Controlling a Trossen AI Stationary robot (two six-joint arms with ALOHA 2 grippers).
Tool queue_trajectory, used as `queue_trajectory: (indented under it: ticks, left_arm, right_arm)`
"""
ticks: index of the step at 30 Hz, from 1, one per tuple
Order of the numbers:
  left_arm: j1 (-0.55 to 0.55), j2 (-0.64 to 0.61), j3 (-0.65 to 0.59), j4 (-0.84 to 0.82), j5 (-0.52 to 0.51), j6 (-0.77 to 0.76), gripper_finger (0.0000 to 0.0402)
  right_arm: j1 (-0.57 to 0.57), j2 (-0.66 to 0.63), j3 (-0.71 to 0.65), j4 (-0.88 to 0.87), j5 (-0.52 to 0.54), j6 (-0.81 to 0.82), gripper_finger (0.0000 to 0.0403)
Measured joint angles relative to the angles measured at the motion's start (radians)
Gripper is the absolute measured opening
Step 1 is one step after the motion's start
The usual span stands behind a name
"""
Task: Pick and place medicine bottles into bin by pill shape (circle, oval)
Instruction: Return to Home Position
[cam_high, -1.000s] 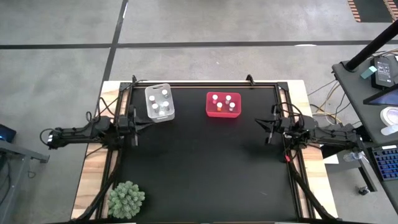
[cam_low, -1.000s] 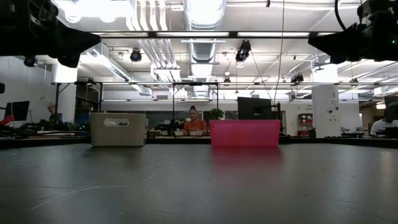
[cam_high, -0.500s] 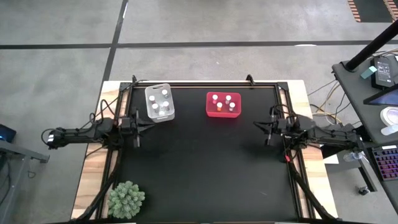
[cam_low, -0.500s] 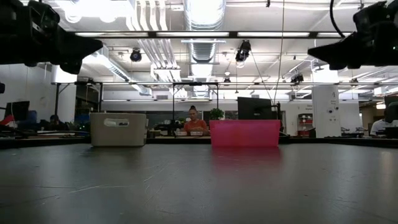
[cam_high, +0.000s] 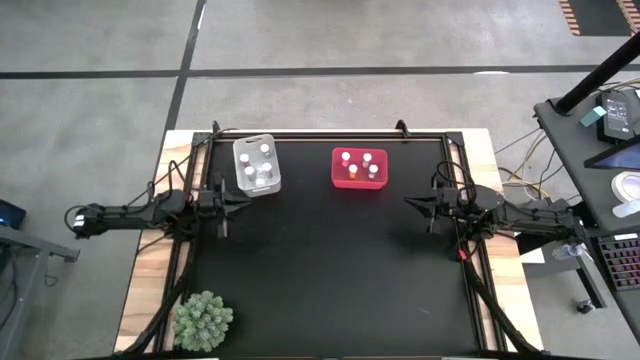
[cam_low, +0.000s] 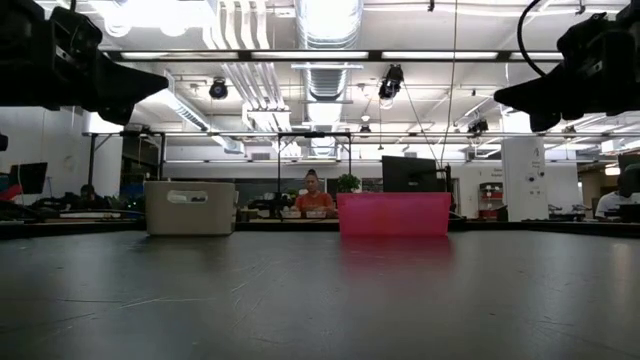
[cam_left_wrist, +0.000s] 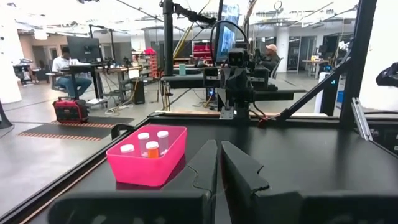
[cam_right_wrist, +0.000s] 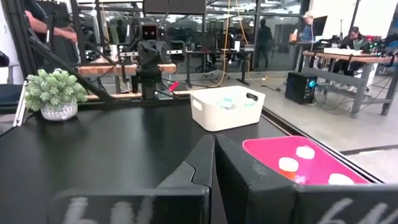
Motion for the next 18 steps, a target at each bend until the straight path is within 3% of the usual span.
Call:
queue_trajectory:
  ticks: [18]
  left_arm:
    - [0.000, 0.015, -0.002, -0.001, 0.000, 0.001, 0.0004]
  right_arm:
    - [0.000, 0.008, 0.000, -0.002, 0.000, 0.000, 0.0009]
